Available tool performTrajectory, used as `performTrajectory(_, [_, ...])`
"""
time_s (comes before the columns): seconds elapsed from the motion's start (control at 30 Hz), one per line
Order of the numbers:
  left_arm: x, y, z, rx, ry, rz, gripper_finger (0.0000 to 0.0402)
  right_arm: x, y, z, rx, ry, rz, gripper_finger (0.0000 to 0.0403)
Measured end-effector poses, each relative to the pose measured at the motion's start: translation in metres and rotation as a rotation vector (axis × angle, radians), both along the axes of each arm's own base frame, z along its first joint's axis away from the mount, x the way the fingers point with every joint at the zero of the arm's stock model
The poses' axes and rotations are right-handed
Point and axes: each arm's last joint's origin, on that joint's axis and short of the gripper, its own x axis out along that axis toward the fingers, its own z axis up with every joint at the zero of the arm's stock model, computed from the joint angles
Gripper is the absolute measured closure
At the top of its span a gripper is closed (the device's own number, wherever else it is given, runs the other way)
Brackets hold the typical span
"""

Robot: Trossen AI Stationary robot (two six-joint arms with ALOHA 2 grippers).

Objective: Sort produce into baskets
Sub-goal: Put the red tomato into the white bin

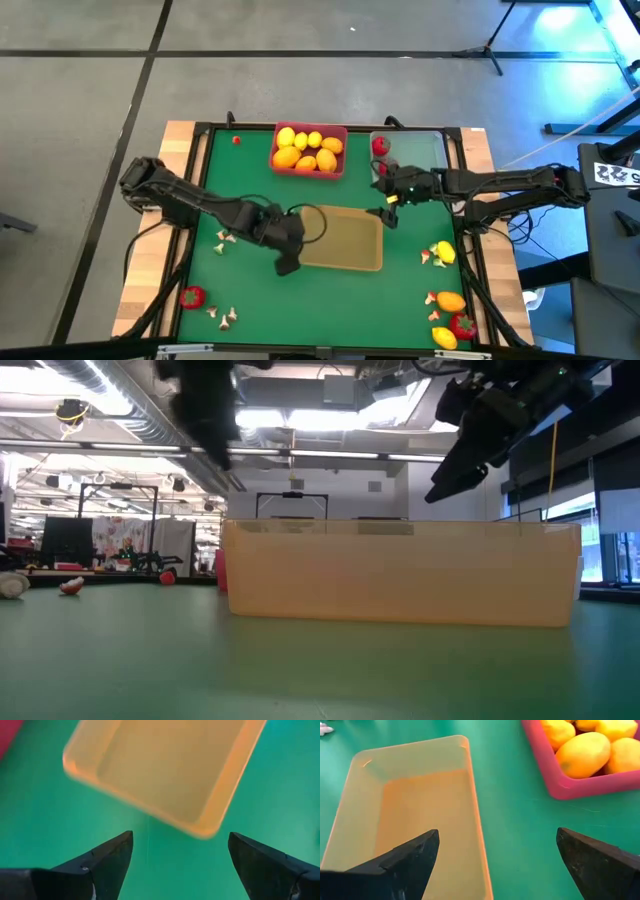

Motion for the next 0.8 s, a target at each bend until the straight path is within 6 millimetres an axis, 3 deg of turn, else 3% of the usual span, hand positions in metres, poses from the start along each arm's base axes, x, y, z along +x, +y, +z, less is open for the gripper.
performTrajectory(0.4, [-0.054, -0.047, -0.007, -0.002, 0.250, 0.218, 0.0079, 0.001, 0.011, 0.000, -0.027, 0.000, 0.019, 0.0003])
performTrajectory(0.8, [-0.071, -0.076, -0.007, -0.032, 0.226, 0.237, 0.0079, 0.001, 0.011, 0.000, -0.028, 0.006, 0.017, 0.0004])
